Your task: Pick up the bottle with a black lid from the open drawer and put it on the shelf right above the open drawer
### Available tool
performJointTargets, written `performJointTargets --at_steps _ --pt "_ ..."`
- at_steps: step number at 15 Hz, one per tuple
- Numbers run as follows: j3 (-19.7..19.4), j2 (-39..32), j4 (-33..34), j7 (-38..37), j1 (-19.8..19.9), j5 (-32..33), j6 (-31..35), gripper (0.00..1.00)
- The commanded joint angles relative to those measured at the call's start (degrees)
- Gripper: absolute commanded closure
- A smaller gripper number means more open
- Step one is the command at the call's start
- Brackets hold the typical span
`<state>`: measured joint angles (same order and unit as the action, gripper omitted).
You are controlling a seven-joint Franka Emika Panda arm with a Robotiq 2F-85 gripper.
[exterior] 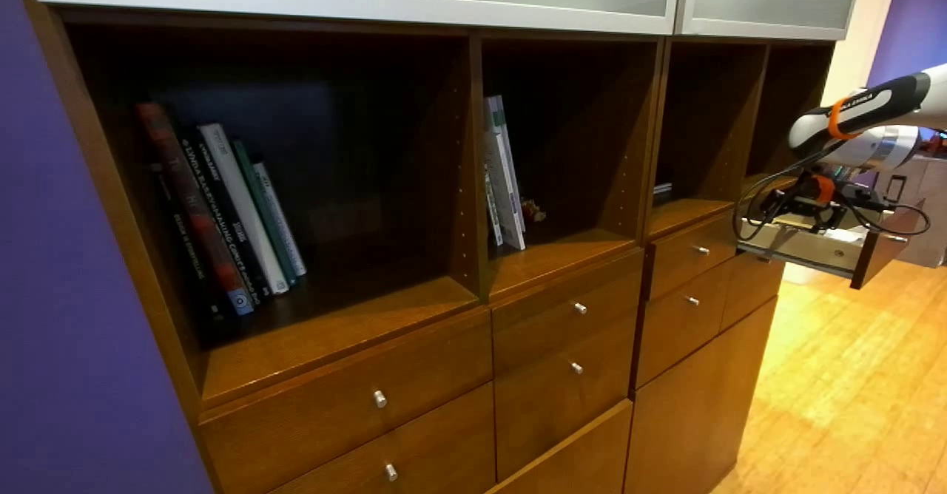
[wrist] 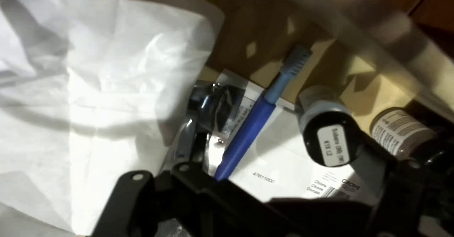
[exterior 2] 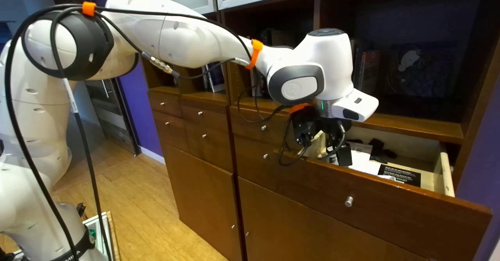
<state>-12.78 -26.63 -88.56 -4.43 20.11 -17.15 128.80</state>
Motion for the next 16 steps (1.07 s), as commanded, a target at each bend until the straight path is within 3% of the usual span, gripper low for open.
performJointTargets --at_steps 1,2,3,5,13,14,16 --pt "-0.13 1.18 -0.23 -1.52 -0.37 2.45 -1.98 0.0" --pt "0.05 1.08 -0.09 -1.4 -0.45 2.5 -2.55 0.04" --pt "0.18 1.0 0.09 -1.4 -0.47 2.43 -3.19 0.25" --pt "0.46 0.84 0.2 -1.28 -0.6 2.17 -4.05 0.29" --pt "0.49 2.4 -0.07 -1.44 -1.01 2.19 -6.07 0.85" --pt "0.35 3.47 -0.63 -1.27 -1.12 2.41 -5.77 0.9" --pt "-0.12 5.69 -1.28 -1.37 -1.62 3.72 -5.95 0.9"
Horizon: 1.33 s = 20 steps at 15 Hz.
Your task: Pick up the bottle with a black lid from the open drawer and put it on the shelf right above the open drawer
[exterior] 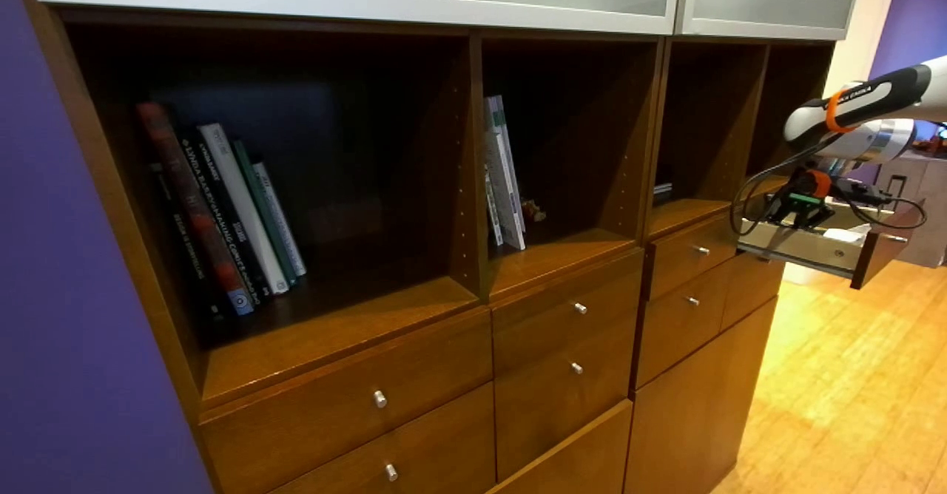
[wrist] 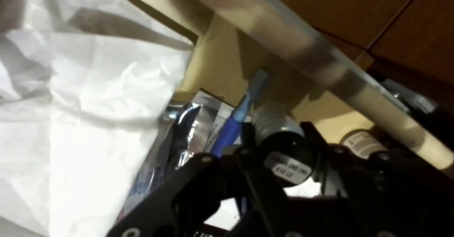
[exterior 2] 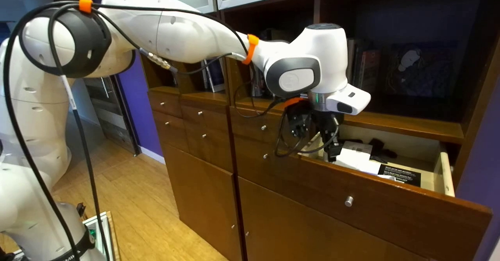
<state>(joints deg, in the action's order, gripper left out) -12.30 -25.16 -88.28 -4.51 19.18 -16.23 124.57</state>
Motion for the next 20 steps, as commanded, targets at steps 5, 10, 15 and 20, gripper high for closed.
performJointTargets --at_steps 5,10,15,20 --pt "-2.51 8.64 -0.7 -3.32 -2.01 10.65 -4.02 0.9" --pt "-0.55 10.37 0.47 1.75 -1.64 8.87 -0.94 0.9" --pt "0.9 8.65 1.82 6.25 -1.76 7.58 5.05 0.9" --pt "1.95 5.91 4.16 8.74 -1.15 6.21 6.39 0.9"
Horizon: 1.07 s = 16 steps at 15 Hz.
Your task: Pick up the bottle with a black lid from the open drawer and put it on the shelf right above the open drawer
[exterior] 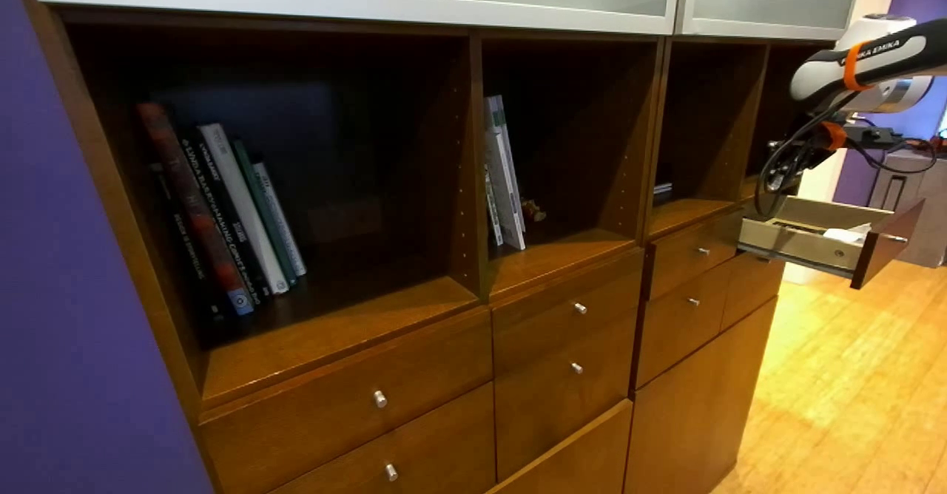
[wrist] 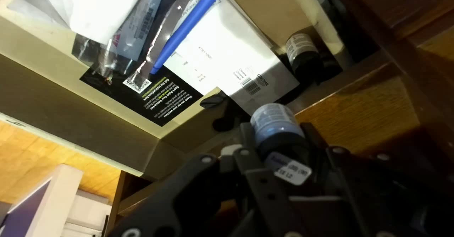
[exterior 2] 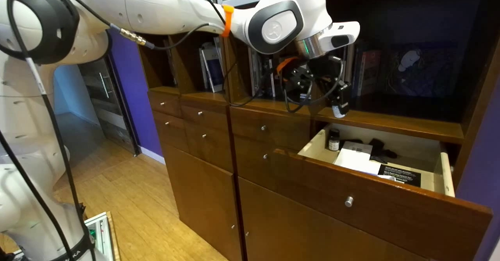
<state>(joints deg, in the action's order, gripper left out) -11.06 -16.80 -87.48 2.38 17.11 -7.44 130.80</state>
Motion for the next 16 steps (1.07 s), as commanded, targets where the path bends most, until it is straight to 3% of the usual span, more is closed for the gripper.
performJointTargets --at_steps 1,8,16 --pt "0.74 -3.16 4.21 1.14 1.07 -3.27 -0.34 0.9" --pt "1.81 -8.83 12.07 -2.42 3.23 -11.53 -2.86 0.9" --pt "2.46 -13.42 17.67 -8.72 4.46 -14.02 -6.08 0.9"
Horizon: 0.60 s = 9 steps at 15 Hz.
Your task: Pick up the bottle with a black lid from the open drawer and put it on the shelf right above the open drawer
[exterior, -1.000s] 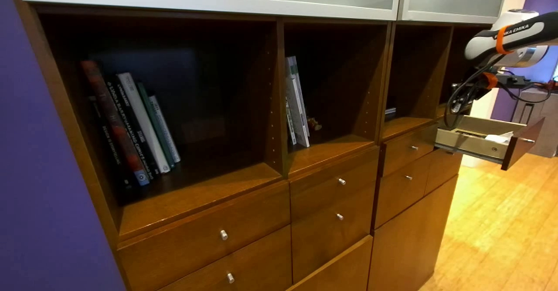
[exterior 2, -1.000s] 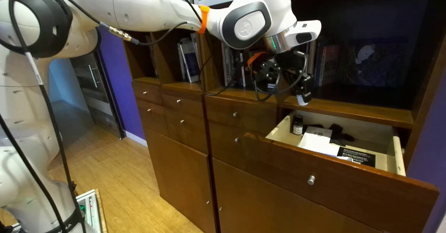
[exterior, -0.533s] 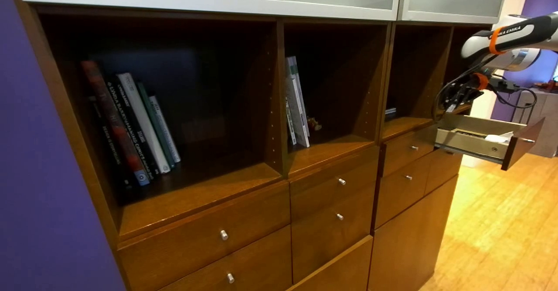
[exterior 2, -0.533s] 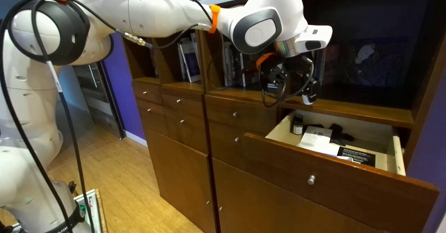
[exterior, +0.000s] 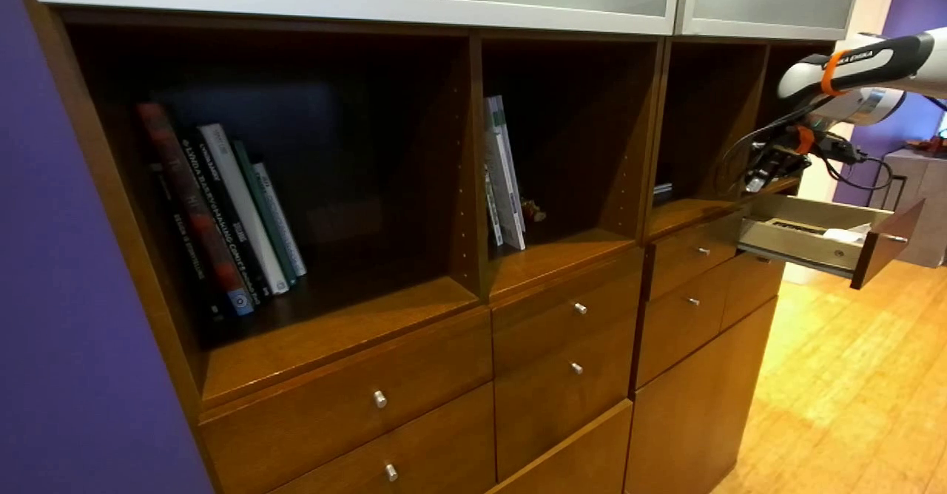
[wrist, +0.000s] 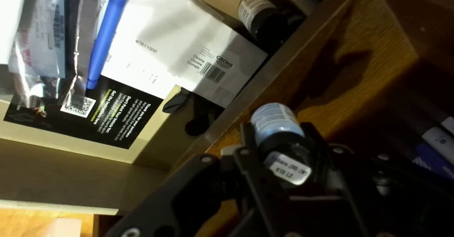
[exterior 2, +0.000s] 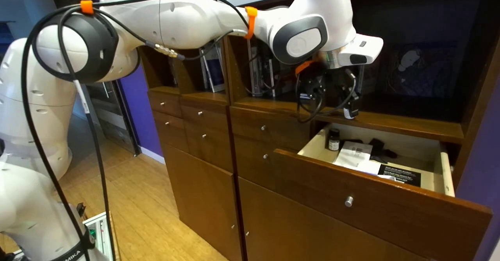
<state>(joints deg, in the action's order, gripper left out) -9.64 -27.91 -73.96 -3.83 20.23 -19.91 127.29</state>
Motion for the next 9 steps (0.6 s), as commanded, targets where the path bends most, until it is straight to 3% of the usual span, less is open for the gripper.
performJointTargets --at_steps 1,3,4,6,7,9 --pt "1.1 -2.68 4.88 -3.19 1.47 -1.66 -2.84 0.82" --pt "1.08 -3.28 5.84 -4.3 1.56 -1.51 -3.21 0.84" --pt "1.18 -3.55 6.34 -4.73 1.67 -1.55 -3.58 0.78" --pt "1.3 -3.92 6.99 -5.4 1.75 -1.46 -3.93 0.46" --pt "1.36 -4.09 7.31 -5.58 1.78 -1.43 -4.05 0.44" --pt "1.12 -4.0 7.1 -5.68 1.44 -2.1 -3.51 0.28"
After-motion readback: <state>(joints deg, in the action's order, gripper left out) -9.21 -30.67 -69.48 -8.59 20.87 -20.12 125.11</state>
